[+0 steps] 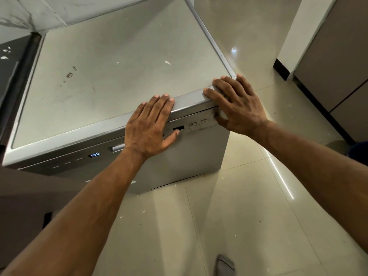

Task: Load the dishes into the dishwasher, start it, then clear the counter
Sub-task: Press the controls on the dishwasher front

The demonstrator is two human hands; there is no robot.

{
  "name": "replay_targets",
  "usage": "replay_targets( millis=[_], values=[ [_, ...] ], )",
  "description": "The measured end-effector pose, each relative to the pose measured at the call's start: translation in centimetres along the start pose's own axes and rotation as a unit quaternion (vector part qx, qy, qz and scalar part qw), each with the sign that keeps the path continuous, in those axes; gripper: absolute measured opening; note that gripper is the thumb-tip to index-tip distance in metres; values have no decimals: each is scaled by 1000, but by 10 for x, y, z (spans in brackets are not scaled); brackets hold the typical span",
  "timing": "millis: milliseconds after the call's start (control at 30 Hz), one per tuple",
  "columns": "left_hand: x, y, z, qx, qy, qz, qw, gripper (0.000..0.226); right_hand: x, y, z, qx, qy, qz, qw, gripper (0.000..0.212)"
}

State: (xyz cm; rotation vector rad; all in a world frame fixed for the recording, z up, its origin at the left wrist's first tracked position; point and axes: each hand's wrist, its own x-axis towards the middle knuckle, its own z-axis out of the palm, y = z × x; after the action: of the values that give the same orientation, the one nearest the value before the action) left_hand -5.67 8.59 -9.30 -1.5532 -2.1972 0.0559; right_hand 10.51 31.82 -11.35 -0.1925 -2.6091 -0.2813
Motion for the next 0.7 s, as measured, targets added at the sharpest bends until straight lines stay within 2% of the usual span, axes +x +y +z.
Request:
replay_targets(
  millis=[333, 500, 633, 700],
  values=[
    [-1, -3, -9, -34, -48, 0, 998, 77, 2, -7, -8, 2, -49, 18, 999, 74],
    [-5, -9, -17, -74, -89, -4, 993, 71, 6, -21, -19, 38, -73, 61, 995, 85],
    [-23, -30, -20, -99, -98, -32, 990, 69, 14, -43, -29, 66, -83, 122, 987, 77],
    [-38, -49, -21, -109, -104, -59, 987, 69, 26, -57, -30, 83, -106, 117, 984, 77]
  ],
)
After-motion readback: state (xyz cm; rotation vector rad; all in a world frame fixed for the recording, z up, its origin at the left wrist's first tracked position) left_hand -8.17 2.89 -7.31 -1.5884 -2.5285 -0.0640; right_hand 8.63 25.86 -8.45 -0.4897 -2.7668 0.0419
